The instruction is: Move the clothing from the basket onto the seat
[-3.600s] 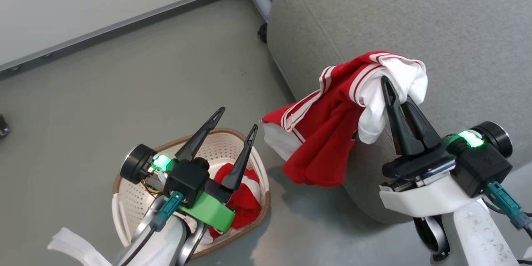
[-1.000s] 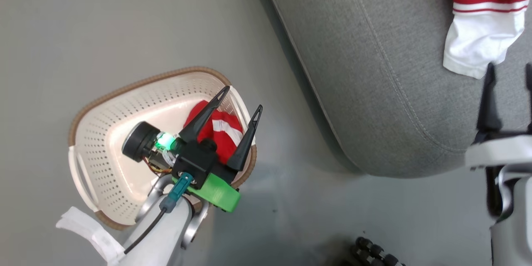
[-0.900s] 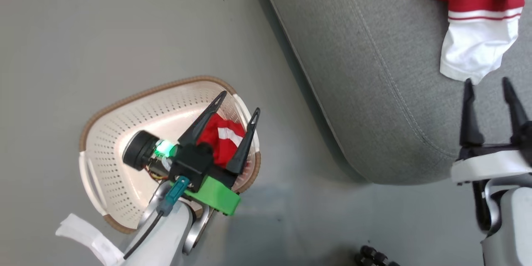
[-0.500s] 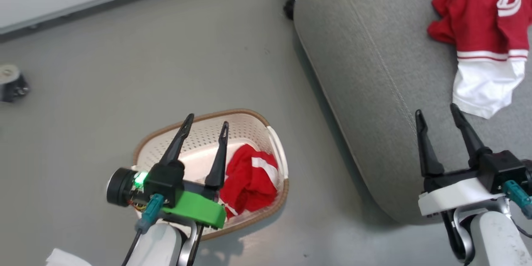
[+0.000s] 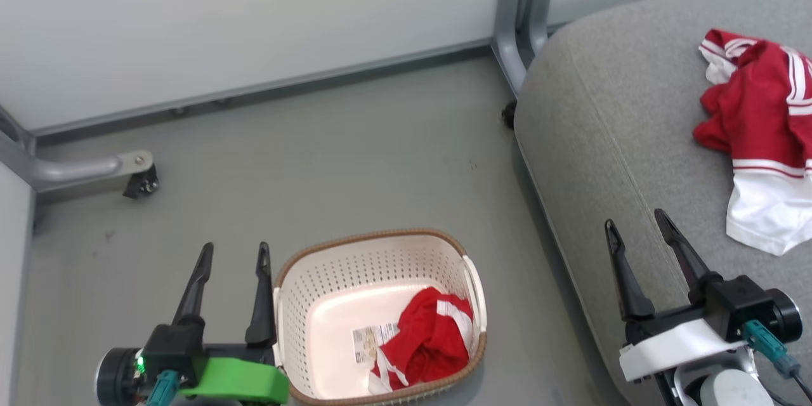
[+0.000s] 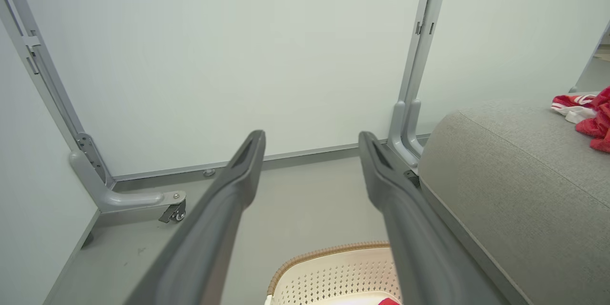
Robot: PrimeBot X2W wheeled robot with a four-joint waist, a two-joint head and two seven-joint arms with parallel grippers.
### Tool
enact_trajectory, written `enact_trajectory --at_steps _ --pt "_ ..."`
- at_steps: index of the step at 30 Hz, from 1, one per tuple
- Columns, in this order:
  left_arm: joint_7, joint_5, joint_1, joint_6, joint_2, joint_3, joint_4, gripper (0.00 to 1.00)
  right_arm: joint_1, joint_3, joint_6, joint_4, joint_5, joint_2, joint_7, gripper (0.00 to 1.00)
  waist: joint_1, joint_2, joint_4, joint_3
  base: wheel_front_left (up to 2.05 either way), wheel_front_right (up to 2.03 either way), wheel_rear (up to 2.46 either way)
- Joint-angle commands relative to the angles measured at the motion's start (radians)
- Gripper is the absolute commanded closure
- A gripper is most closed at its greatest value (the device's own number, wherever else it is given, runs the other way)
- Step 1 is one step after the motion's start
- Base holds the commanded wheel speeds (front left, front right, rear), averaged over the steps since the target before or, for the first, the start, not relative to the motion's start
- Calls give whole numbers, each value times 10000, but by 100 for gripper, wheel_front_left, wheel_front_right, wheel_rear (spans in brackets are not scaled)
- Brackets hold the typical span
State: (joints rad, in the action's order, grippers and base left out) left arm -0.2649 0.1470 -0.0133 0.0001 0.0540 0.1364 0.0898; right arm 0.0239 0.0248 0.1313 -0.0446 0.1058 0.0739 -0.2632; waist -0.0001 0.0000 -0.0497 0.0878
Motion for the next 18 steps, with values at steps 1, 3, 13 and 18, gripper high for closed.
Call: enact_trajectory --at_steps 1,3,13,18 --pt "9 -125 -304 -6 -16 -147 -180 0 -249 -46 -10 107 55 -17 -25 0 1 0 469 -848 0 0 0" --pt "9 -144 -598 6 -22 -343 -456 0 -533 -9 -10 192 -15 -67 -25 0 1 0 453 -1021 0 0 0" --pt "9 -230 -1880 -582 -32 -584 -854 0 -1613 521 -10 248 -142 -139 -25 0 1 0 273 -1489 0 0 0" --pt "9 -112 -2099 -584 -31 -522 -794 0 -1849 492 -10 240 -115 -165 -25 0 1 0 271 -1563 0 0 0"
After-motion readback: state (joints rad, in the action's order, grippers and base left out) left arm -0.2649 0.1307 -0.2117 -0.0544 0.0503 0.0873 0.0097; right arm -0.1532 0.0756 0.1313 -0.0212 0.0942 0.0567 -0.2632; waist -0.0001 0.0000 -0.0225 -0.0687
